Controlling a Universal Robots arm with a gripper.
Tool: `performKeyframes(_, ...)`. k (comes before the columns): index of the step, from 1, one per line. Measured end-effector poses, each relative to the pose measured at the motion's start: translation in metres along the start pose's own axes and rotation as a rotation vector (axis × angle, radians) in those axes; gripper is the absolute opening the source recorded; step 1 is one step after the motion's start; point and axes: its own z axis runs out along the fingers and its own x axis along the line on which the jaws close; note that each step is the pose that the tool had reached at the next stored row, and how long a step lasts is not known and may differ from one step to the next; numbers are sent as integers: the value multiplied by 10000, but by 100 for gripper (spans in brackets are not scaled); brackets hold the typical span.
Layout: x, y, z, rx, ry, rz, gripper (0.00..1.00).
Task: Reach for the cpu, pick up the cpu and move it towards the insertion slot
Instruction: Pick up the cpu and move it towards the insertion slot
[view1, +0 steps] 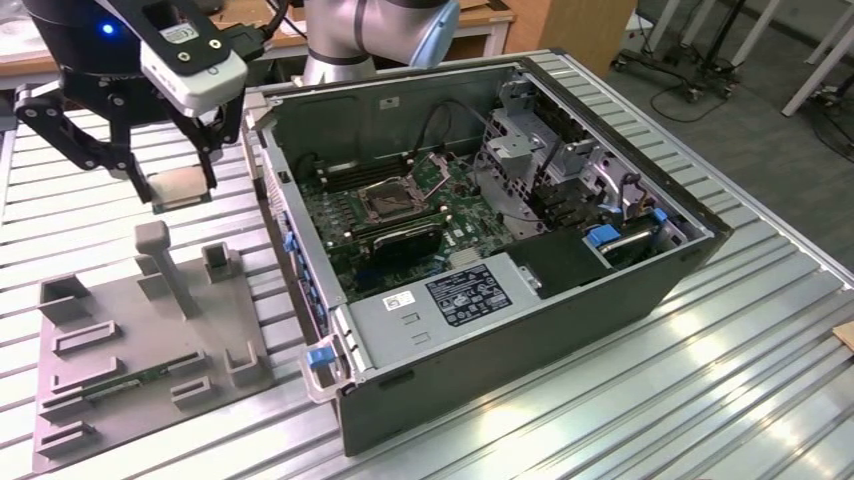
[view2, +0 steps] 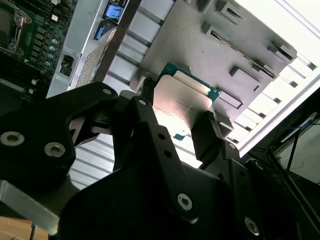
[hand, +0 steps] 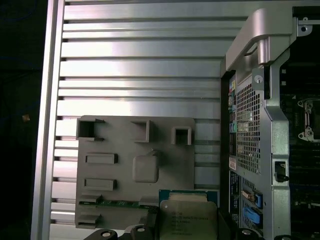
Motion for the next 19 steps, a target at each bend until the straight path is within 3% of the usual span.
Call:
performKeyframes(4, -102, -2, 0, 1, 0, 0, 54)
performKeyframes(19, -629, -12, 6, 0, 0, 0, 54)
